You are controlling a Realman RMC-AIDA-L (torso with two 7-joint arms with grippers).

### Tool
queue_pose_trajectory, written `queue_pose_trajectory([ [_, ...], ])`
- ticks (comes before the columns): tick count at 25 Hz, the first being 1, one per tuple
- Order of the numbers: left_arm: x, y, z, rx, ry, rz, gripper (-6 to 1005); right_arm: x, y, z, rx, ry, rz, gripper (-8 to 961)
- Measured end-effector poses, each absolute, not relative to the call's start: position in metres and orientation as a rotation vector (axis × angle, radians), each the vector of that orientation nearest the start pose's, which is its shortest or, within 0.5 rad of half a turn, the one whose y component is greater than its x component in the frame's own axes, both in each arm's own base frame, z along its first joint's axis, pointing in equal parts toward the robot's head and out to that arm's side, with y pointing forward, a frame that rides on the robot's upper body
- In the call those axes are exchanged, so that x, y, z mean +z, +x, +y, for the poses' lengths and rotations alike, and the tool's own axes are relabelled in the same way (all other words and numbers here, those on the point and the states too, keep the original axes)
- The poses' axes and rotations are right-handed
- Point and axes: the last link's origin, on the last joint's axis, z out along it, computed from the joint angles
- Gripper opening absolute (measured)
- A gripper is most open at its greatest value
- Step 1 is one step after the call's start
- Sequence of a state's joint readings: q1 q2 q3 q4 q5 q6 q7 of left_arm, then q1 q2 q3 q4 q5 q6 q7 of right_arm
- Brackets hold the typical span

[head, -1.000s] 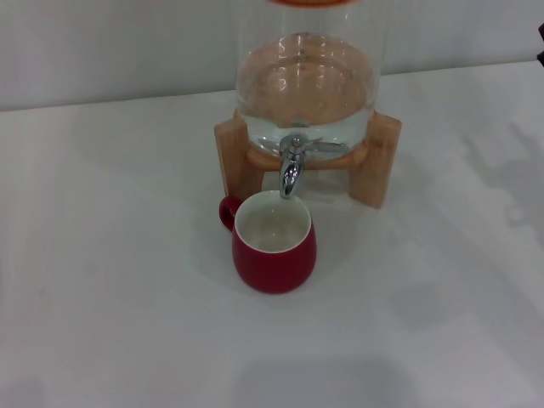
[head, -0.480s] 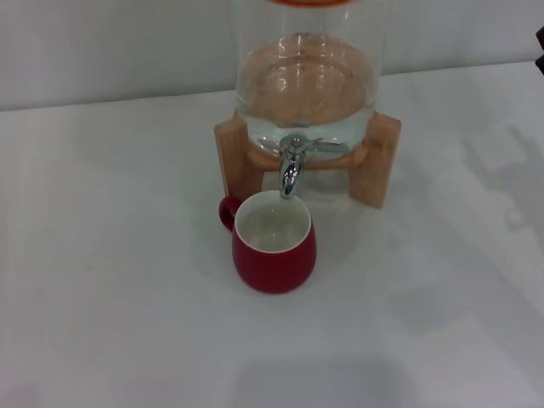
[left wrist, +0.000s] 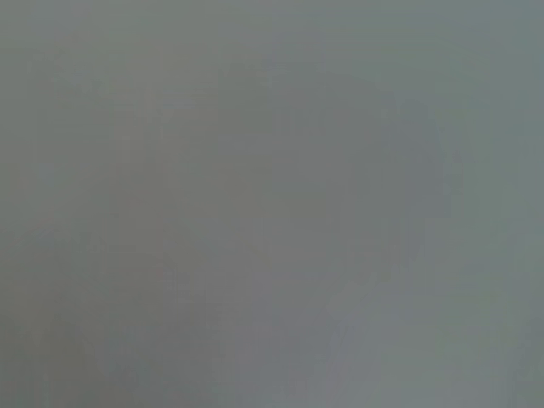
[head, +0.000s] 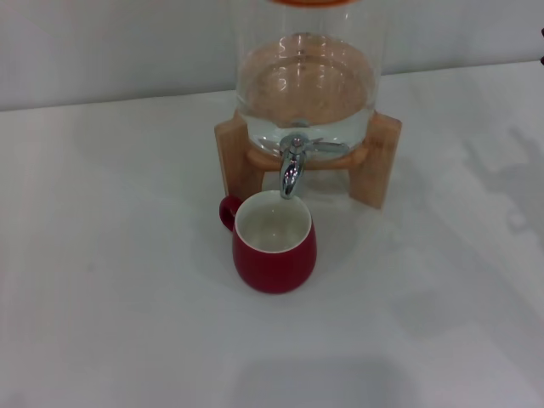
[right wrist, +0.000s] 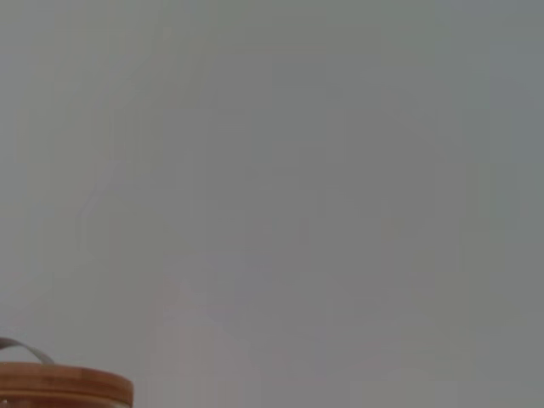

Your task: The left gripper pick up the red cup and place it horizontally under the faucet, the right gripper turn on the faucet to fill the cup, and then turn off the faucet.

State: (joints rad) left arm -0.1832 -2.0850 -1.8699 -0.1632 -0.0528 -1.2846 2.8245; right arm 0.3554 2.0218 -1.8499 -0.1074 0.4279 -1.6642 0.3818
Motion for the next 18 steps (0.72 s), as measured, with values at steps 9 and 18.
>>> queue_pose_trajectory([
  [9, 0.0558, -0.4119, 0.2418, -0.667, -1.18, -0.658, 844, 0.0642, 0.318, 0.2877, 1.11, -1.412, 0.263, 855],
  [18, 0.0553, -0.416, 0.2369, -0.655, -1.161, -0.675, 843, 0.0601, 0.3188, 0.2842, 1.106, -1.439, 0.27, 855],
])
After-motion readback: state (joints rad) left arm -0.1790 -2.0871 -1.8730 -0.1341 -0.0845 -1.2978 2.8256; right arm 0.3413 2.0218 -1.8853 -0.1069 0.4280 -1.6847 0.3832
